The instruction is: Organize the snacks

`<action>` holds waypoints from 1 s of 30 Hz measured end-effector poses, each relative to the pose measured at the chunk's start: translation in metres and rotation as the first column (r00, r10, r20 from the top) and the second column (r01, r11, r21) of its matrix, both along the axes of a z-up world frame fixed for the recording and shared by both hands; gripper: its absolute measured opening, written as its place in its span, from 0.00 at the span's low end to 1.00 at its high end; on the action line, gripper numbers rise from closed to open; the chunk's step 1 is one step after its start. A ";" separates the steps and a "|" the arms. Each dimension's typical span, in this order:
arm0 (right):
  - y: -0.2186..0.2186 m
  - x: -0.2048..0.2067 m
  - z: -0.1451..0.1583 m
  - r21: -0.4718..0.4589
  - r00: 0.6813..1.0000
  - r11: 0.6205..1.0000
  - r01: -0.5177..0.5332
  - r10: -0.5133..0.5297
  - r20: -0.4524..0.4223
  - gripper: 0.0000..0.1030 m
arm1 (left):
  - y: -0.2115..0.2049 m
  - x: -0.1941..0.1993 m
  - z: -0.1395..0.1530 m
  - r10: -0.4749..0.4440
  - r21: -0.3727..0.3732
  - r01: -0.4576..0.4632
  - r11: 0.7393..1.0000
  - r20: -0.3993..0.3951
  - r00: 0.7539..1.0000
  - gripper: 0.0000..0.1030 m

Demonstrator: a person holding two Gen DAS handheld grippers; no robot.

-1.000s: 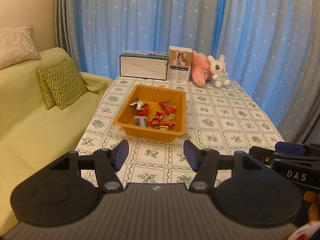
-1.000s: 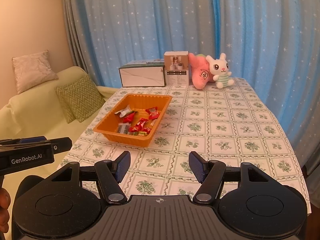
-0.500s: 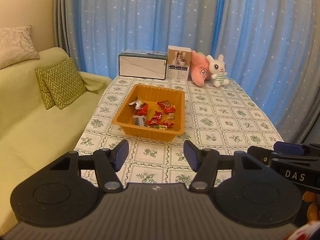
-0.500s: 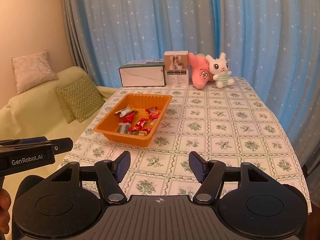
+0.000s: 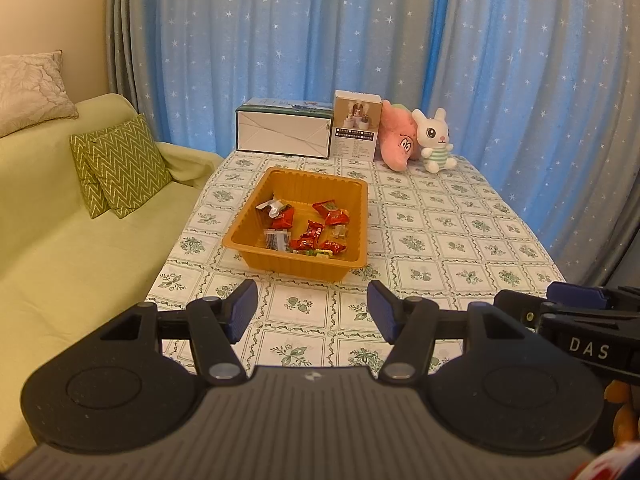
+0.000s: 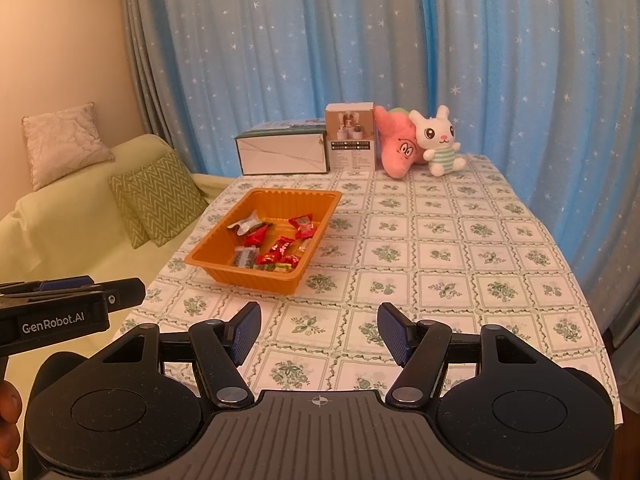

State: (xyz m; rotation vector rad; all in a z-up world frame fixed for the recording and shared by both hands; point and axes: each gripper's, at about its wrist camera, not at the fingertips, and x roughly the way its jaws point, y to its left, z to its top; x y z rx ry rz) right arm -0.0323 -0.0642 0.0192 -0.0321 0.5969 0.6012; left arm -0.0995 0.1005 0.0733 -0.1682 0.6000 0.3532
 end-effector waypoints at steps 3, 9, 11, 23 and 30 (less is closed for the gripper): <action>0.000 0.000 0.000 -0.001 1.000 1.000 0.000 0.000 0.000 0.63 | 0.000 0.000 0.000 0.000 0.000 0.000 1.000 0.000 1.000 0.57; 0.000 0.000 0.000 -0.001 1.000 1.000 0.001 -0.001 0.000 0.63 | 0.001 0.000 0.000 0.000 0.000 0.000 1.000 0.000 1.000 0.57; 0.000 0.000 0.000 -0.001 1.000 1.000 0.000 0.000 0.000 0.63 | -0.001 0.000 -0.001 -0.001 -0.001 0.001 1.000 -0.001 1.000 0.57; -0.001 0.001 -0.001 0.000 1.000 1.000 0.003 -0.003 -0.002 0.63 | -0.003 0.002 -0.003 -0.004 -0.006 0.004 1.000 -0.004 1.000 0.57; -0.002 0.001 -0.002 -0.001 1.000 1.000 0.003 -0.003 -0.005 0.63 | -0.001 0.002 -0.005 -0.010 -0.021 0.010 1.000 -0.005 1.000 0.57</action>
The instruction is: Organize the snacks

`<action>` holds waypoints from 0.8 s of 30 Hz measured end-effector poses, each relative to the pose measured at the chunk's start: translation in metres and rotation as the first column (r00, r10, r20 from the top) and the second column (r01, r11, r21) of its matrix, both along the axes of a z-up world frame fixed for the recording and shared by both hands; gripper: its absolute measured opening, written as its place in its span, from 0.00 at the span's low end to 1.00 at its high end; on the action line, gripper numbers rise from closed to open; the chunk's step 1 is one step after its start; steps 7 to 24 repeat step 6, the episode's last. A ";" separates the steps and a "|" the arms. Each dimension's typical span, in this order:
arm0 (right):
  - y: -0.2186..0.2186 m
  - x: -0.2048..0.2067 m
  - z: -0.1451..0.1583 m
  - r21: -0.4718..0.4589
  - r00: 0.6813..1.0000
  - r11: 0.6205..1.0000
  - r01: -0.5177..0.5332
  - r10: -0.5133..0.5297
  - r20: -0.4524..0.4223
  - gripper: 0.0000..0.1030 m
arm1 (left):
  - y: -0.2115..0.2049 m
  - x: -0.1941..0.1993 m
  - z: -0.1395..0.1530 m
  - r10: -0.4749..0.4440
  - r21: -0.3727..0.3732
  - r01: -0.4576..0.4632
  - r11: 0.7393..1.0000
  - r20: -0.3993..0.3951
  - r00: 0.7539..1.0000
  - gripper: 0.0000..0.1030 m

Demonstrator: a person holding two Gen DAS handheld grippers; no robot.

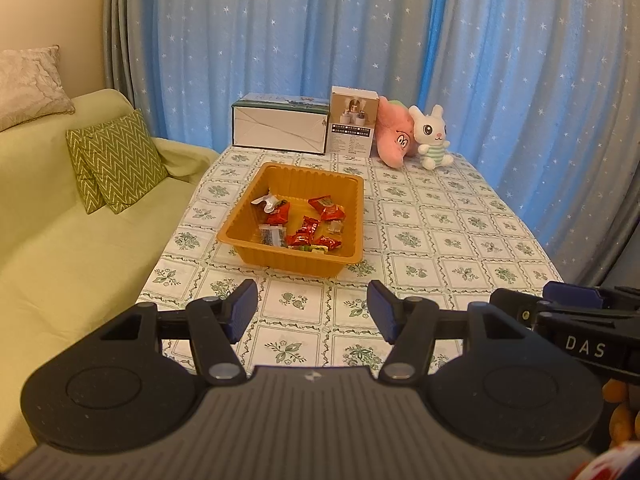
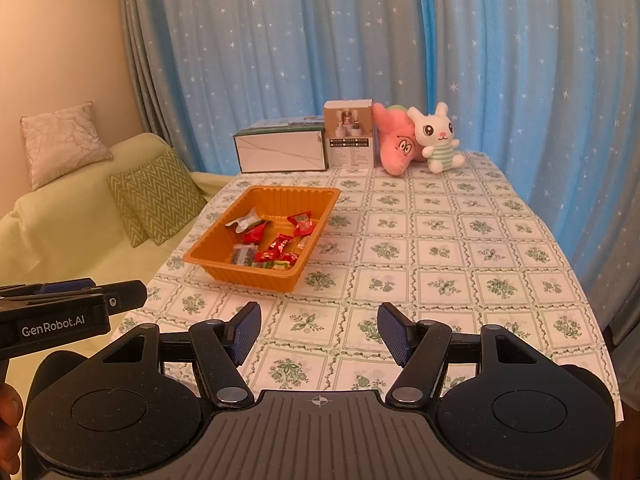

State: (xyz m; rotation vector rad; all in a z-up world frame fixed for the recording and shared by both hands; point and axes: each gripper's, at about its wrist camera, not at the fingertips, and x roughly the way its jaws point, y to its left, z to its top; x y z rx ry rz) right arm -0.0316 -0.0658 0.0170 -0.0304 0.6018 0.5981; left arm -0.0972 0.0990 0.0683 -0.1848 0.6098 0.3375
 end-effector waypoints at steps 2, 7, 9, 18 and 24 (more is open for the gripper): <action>0.001 0.000 -0.001 -0.001 1.000 1.000 0.002 -0.002 -0.001 0.63 | 0.002 -0.001 -0.001 -0.004 -0.016 0.004 1.000 0.004 1.000 0.56; 0.000 0.000 -0.002 0.001 1.000 1.000 0.003 -0.003 -0.001 0.63 | 0.003 -0.002 -0.001 -0.006 -0.020 0.007 1.000 0.007 1.000 0.56; 0.000 0.000 -0.002 0.001 1.000 1.000 0.003 -0.003 -0.001 0.63 | 0.003 -0.002 -0.001 -0.006 -0.020 0.007 1.000 0.007 1.000 0.56; 0.000 0.000 -0.002 0.001 1.000 1.000 0.003 -0.003 -0.001 0.63 | 0.003 -0.002 -0.001 -0.006 -0.020 0.007 1.000 0.007 1.000 0.56; 0.000 0.000 -0.002 0.001 1.000 1.000 0.003 -0.003 -0.001 0.63 | 0.003 -0.002 -0.001 -0.006 -0.020 0.007 1.000 0.007 1.000 0.56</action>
